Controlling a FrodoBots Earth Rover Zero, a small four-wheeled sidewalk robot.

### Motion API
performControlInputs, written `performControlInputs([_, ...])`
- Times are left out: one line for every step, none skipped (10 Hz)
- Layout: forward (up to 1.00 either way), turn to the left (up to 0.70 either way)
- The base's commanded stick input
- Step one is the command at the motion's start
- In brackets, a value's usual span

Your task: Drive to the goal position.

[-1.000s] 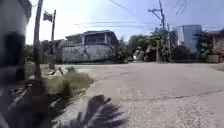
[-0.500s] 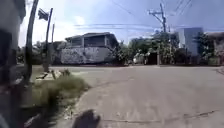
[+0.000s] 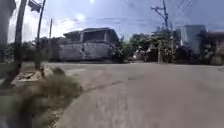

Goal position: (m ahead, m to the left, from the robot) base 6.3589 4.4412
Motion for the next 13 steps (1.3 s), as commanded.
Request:
performControlInputs([1.0,0.03])
performControlInputs([1.0,0.14])
performControlInputs([1.0,0.14])
performControlInputs([1.0,0.1])
performControlInputs([1.0,0.08])
performControlInputs([1.0,0.16])
performControlInputs([1.0,0.18])
performControlInputs([1.0,0.18])
performControlInputs([1.0,0.18])
performControlInputs([1.0,0.19])
performControlInputs([1.0,0.21])
performControlInputs([1.0,0.27])
performControlInputs([1.0,0.33])
